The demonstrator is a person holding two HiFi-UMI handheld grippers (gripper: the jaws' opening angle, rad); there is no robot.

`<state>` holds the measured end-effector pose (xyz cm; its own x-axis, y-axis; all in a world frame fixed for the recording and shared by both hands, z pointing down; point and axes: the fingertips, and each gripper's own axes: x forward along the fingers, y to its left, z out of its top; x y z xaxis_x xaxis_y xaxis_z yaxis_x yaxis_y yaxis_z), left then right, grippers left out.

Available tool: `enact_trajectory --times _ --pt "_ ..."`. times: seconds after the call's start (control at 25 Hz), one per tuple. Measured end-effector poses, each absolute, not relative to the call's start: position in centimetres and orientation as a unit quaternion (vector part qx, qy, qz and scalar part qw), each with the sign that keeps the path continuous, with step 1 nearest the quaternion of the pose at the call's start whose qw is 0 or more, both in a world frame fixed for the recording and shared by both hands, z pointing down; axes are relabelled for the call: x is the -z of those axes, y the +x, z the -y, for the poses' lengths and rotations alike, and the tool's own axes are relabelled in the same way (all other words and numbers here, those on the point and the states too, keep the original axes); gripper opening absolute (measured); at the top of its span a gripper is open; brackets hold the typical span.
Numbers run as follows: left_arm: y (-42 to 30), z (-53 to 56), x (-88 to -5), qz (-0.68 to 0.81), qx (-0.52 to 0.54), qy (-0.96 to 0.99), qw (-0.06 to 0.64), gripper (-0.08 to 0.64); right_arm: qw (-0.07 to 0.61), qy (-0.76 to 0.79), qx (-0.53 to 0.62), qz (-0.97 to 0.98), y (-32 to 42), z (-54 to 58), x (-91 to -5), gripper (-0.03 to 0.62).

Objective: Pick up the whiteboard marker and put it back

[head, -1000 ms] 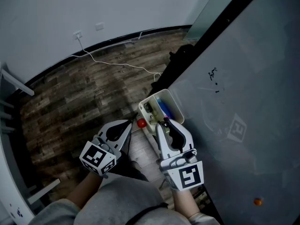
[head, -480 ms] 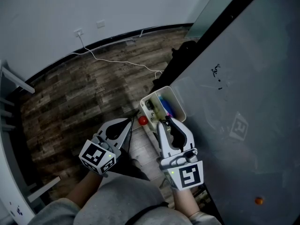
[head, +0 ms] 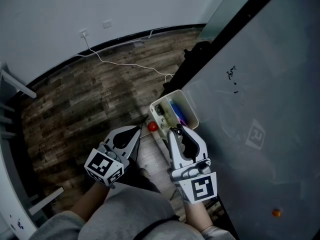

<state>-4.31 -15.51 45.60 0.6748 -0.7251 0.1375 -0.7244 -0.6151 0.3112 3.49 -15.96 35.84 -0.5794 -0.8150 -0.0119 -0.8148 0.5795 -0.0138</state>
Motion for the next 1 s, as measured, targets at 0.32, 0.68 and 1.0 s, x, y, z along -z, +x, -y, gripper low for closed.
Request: enact_trajectory --times 0.32,0.68,1.0 --pt "-4.1 15.3 -45.4 0.403 0.001 0.899 0.172 0.015 0.008 -0.456 -0.002 -0.890 3.6 15.0 -35.9 0.080" --pt "-3.8 14.8 -45.2 0.402 0.001 0.899 0.172 0.015 0.003 -0.461 -0.007 -0.887 3.9 14.2 -36.1 0.080" --pt "-3.8 14.2 -45.3 0.405 0.003 0.898 0.172 0.015 -0.003 -0.465 -0.010 -0.885 4.1 13.4 -36.4 0.081"
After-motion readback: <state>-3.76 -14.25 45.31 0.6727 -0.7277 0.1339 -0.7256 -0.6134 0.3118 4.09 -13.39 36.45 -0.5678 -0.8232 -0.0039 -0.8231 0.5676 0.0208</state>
